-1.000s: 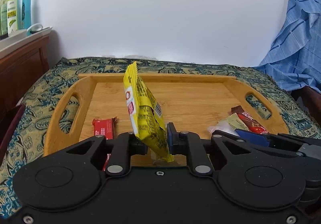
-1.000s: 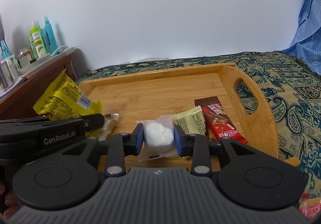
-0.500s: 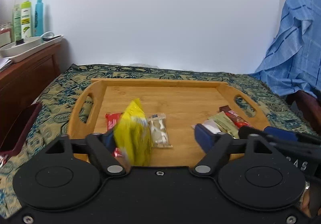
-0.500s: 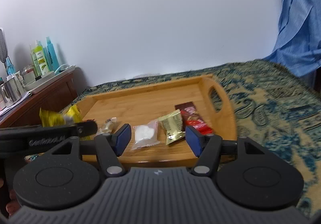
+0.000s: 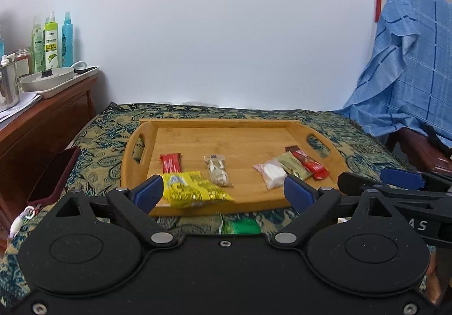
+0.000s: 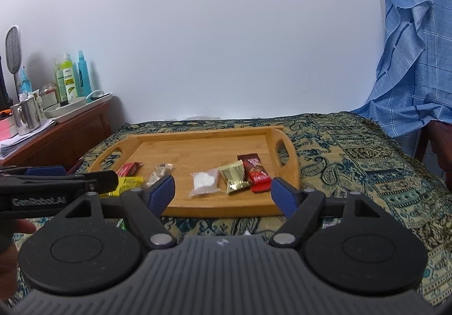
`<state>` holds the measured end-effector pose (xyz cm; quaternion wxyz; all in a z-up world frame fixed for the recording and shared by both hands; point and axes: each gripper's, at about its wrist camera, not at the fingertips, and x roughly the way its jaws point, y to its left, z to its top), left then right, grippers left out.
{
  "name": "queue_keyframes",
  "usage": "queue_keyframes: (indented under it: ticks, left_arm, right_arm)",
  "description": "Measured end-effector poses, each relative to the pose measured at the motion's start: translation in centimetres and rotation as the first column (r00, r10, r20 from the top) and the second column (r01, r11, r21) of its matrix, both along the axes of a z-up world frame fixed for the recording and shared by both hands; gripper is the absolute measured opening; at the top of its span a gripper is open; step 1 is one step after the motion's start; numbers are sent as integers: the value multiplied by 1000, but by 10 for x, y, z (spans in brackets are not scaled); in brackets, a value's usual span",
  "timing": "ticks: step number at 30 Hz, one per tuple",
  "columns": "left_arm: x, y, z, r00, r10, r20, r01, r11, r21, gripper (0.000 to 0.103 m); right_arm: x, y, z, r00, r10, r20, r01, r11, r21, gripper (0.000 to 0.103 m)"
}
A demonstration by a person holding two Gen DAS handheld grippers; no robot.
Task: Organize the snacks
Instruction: 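Carry yellow bag and white packet onto the tray and open both tools, then grasp pink-wrapped packet with left tool while right tool grasps brown chocolate bar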
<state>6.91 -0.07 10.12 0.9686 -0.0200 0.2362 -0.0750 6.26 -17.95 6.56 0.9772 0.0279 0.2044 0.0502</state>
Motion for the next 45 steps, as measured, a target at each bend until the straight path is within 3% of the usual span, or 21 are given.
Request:
queue_keyframes:
  ticks: [20,23,25,28,32,35,39,45]
  left_arm:
    - [-47,-3,-47,993,55,-103,-45,994,96,93]
    - [-48,-4,-50,992,61,-114,-50,994,101,81]
    - [-48,-4,-50,990,52,-128,-41,995,86,65]
    - [-51,-3,-51,990,59,-127,-48,995,91,51]
    - [-55,3,-52,986,146,-77,-133,980,150,51]
    - [-52,11,-56,979,182,-90,-167,974,151,51]
    - [-43,19,-63,967,229,-113,-206,962,179,62]
    - [-34,18,-76,966,227,-126,-197,957,214,65]
  right_arm:
    - [-32,-13,-44,999,20,-42,-21,1000,-22,86]
    - [-34,-13,-45,999,9,-42,-10,999,-38,84]
    - [-33,-14,-46,999,1,-46,-3,999,-47,74]
    - [-31,-16,-51,998,-17,-67,13,999,-49,63]
    - [-31,-16,-56,996,-20,-86,16,999,-43,60]
    - [-29,-14,-60,995,-9,-97,5,999,-42,60]
    - [-24,-10,-65,993,-1,-115,-4,999,-39,60]
    - [-14,-8,-67,992,18,-124,-22,999,-35,72]
